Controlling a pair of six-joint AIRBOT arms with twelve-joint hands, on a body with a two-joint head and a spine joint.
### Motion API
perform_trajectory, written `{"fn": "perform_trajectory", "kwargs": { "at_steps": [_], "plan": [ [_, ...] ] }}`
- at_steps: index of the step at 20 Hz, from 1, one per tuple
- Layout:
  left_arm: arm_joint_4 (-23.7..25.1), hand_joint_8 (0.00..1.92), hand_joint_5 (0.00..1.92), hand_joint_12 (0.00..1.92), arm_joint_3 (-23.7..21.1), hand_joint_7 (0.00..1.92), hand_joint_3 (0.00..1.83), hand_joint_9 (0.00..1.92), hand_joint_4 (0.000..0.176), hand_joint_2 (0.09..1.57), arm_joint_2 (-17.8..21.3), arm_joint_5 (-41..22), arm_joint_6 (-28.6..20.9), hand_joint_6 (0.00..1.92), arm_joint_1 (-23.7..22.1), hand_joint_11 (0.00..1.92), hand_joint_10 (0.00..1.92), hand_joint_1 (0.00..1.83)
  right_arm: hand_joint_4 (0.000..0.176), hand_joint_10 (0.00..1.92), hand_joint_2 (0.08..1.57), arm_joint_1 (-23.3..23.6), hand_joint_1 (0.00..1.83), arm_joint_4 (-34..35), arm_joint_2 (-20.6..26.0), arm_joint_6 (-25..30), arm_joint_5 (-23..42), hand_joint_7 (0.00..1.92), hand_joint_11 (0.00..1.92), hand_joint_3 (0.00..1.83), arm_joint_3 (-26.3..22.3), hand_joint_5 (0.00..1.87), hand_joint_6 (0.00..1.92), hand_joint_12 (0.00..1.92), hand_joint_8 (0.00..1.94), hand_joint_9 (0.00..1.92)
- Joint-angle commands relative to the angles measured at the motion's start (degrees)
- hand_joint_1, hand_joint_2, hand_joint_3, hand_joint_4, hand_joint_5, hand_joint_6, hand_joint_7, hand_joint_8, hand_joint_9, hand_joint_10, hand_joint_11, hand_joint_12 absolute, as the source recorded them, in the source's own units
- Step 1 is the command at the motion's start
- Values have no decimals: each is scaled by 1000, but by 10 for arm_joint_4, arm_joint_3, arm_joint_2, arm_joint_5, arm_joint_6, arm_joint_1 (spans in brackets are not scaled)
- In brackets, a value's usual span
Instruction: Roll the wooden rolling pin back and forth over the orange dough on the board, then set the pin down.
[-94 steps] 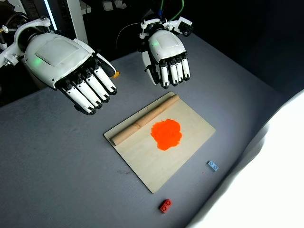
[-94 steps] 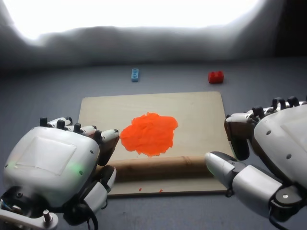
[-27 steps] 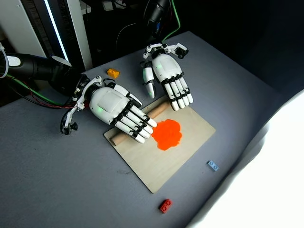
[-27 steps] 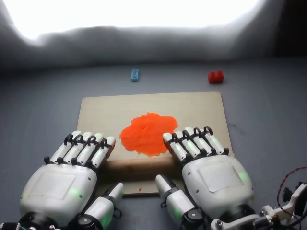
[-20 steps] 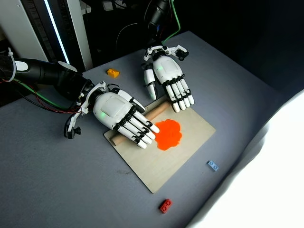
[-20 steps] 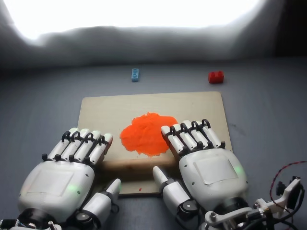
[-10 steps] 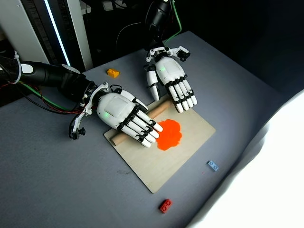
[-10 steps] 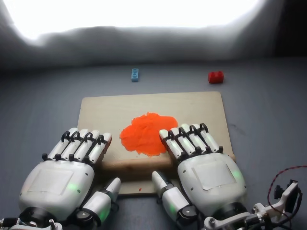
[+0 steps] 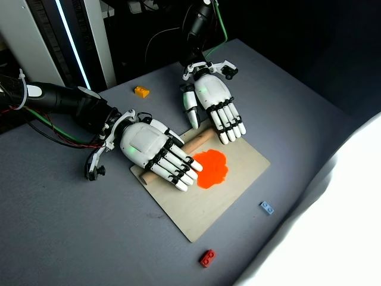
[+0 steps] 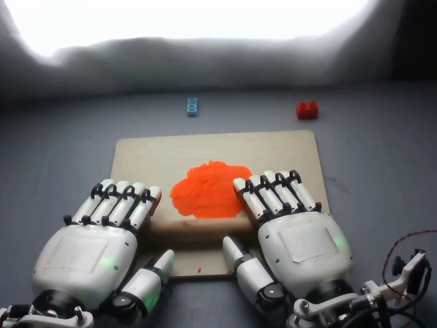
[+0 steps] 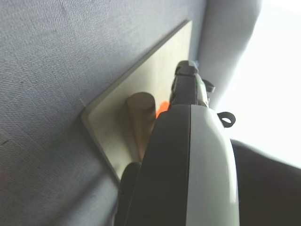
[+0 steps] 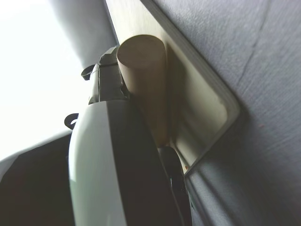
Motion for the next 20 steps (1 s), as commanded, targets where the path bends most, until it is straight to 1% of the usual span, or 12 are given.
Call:
{"fn": "perform_trajectory", "kwargs": {
  "at_steps": [1,5,7,12,15,16,20],
  "plan": [
    [30,2,39,0,4,29,17,0,0,1561,-2,-54,0,5,-6,0,0,0,0,1,1553,3,0,-49,0,2,-46,197,0,0,3,196,3,367,2,146],
    [28,4,44,0,8,35,16,3,0,1564,-2,-48,0,6,-9,0,1,0,0,3,1557,5,0,-49,-2,5,-45,203,0,0,13,188,3,394,3,155],
    [25,0,37,0,10,24,16,0,0,1567,-2,-45,0,2,-10,0,0,0,0,4,1558,7,0,-49,-3,8,-45,210,0,0,16,193,3,469,2,166],
    [21,0,35,0,23,18,12,0,0,1565,-5,-32,-7,1,-17,0,0,0,0,2,1563,11,0,-49,-4,10,-43,196,0,1,22,187,3,373,1,148],
    [15,0,29,0,34,11,11,0,0,1565,-9,-26,-13,0,-28,0,0,0,0,3,1564,15,0,-49,-5,12,-41,196,0,2,28,186,3,368,1,151],
    [13,3,35,0,37,18,11,0,0,1565,-10,-24,-13,3,-32,0,0,0,0,4,1564,17,0,-49,-5,12,-41,200,0,2,30,196,5,395,2,156],
    [11,5,17,0,45,15,3,0,0,1554,-12,-18,-15,0,-37,0,0,0,0,0,1557,19,0,-49,-6,14,-40,182,0,0,36,180,0,353,1,131]
  ]
}}
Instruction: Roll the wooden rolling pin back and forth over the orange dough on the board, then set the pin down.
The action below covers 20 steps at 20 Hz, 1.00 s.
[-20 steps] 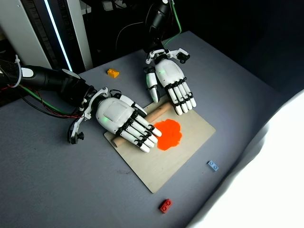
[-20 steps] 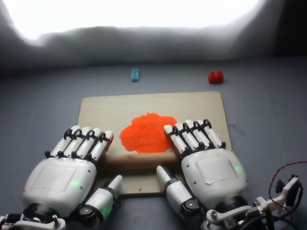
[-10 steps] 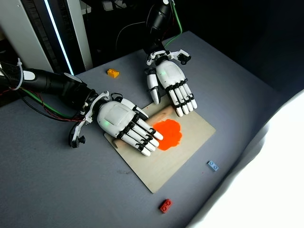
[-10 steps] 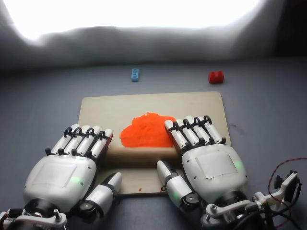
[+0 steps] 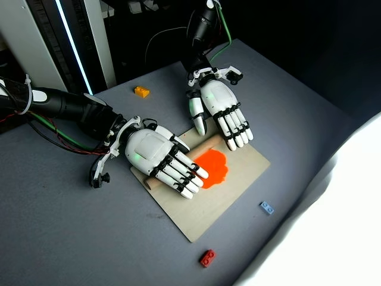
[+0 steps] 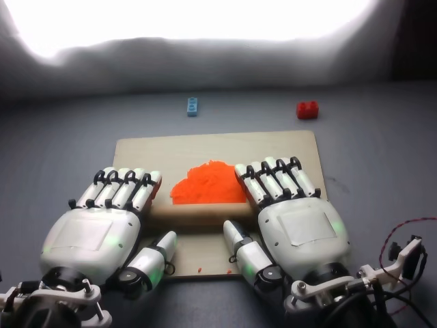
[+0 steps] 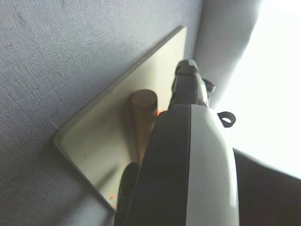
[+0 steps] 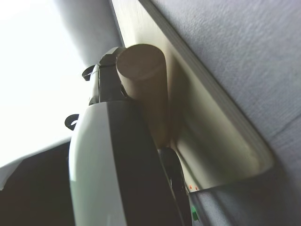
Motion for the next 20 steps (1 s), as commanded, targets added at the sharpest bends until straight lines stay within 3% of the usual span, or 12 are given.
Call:
{"fn": "perform_trajectory", "kwargs": {
  "at_steps": [1,18,20],
  "plan": [
    [31,3,16,0,3,12,2,0,0,1552,0,-52,-3,0,-4,0,0,0,0,5,1557,6,0,-48,1,3,-50,200,0,0,2,188,3,382,5,145],
    [30,8,50,0,33,43,3,9,0,1561,-8,-28,-20,10,-19,0,4,0,0,2,1570,13,0,-48,0,17,-38,152,0,8,22,172,1,145,1,121],
    [27,6,39,0,37,40,5,6,0,1564,-10,-23,-20,5,-25,0,2,0,0,5,1571,14,0,-48,0,18,-37,169,0,8,23,189,6,232,4,131]
  ]
}}
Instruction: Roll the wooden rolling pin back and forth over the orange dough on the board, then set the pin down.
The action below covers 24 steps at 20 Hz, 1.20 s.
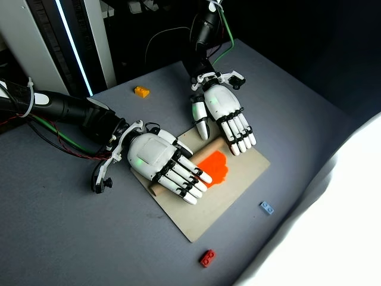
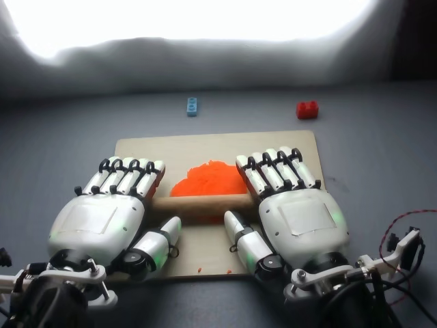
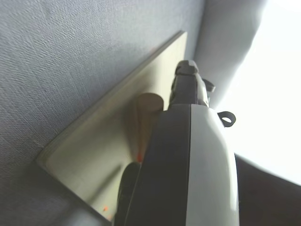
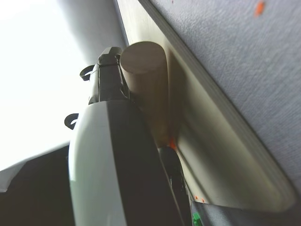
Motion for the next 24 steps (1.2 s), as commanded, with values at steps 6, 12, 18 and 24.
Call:
{"fn": "perform_trajectory", "kwargs": {
  "at_steps": [6,12,18,24],
  "plan": [
    [21,7,39,0,10,22,11,0,0,1561,-6,-47,1,11,-12,0,0,0,0,3,1565,8,0,-47,2,6,-47,178,0,1,7,197,4,239,1,141],
    [16,10,67,0,18,48,9,8,0,1561,-6,-42,0,15,-16,0,3,0,0,6,1568,10,0,-47,1,11,-45,161,0,1,12,200,4,170,3,126],
    [12,6,45,0,31,34,9,0,0,1566,-10,-33,0,7,-25,0,0,0,0,7,1571,13,0,-47,1,14,-43,190,0,13,17,218,7,205,5,142],
    [9,3,47,0,44,36,7,0,0,1566,-14,-21,0,5,-36,0,0,0,0,2,1571,17,0,-42,1,20,-38,171,0,6,28,197,0,251,0,146]
  ]
}}
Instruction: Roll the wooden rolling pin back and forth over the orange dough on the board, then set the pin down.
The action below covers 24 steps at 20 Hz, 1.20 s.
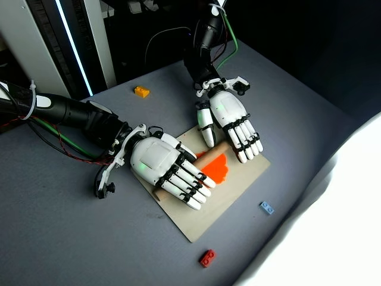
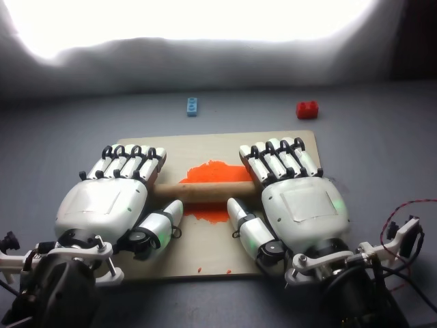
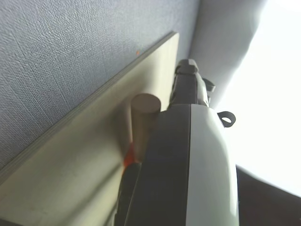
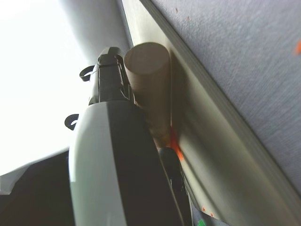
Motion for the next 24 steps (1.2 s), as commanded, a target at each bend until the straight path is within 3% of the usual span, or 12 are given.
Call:
{"fn": "perform_trajectory", "kwargs": {
  "at_steps": [1,24],
  "plan": [
    [27,0,35,0,4,22,6,0,0,1565,-1,-53,1,0,-7,0,0,0,0,2,1571,7,0,-41,2,5,-50,170,0,7,3,196,0,251,0,144],
    [25,5,41,0,48,34,2,0,0,1560,-18,-27,-5,7,-26,0,0,0,0,8,1561,17,0,-28,1,21,-29,171,0,0,33,195,6,197,4,136]
  ]
}}
